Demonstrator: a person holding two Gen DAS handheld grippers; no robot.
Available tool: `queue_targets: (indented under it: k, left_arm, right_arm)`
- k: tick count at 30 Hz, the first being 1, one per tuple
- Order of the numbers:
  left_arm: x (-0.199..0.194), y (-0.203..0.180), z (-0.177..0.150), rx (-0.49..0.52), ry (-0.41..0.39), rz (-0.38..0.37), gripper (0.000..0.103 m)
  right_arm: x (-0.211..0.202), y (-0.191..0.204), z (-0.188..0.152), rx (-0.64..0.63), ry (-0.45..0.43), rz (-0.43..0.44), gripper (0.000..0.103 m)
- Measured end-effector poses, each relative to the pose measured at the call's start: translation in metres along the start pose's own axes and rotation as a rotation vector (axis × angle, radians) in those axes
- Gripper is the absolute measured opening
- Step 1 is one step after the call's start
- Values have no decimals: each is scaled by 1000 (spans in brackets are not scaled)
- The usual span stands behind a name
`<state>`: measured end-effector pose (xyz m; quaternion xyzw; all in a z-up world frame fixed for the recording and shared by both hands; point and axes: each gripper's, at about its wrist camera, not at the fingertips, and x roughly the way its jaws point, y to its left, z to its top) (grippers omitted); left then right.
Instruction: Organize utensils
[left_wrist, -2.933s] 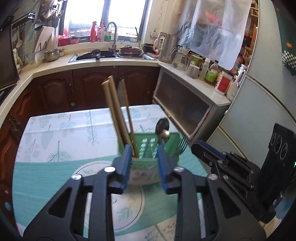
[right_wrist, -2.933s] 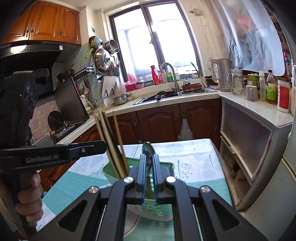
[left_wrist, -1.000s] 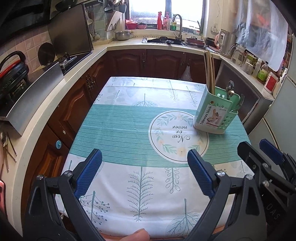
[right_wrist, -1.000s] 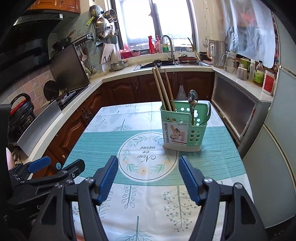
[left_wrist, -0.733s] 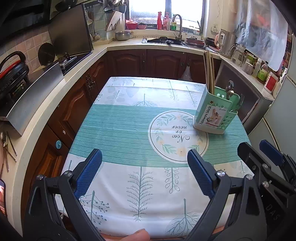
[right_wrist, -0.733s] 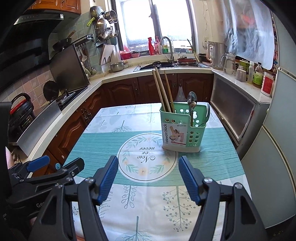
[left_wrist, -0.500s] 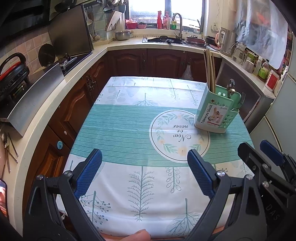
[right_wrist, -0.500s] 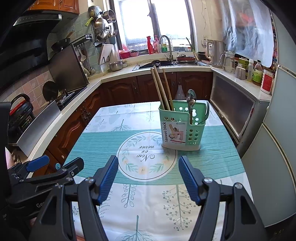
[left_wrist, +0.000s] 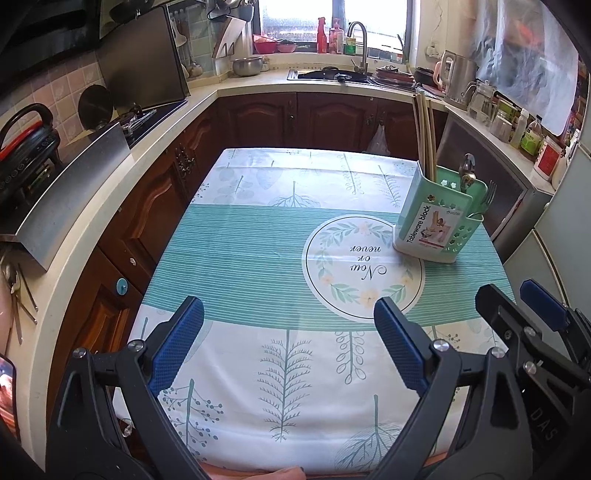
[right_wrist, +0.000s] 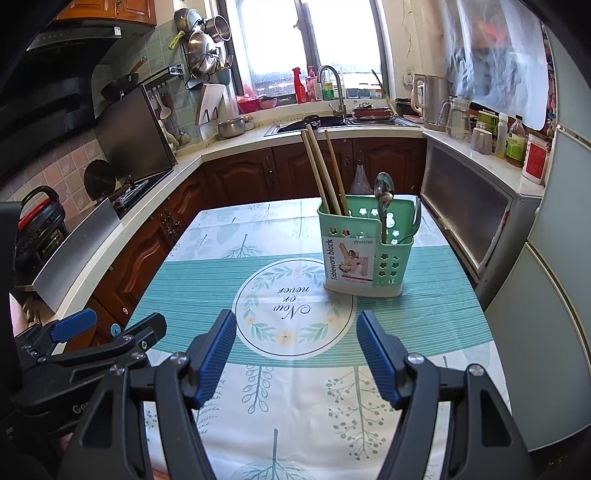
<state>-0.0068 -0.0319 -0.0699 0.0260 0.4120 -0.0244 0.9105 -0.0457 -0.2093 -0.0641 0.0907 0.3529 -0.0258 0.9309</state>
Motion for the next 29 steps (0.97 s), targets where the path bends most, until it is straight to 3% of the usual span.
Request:
queue_targets:
  k: [29]
  left_arm:
    - [11,8,-5,-9,28,11,92]
  right_arm:
    - [15,2,-7,7,31,5,68]
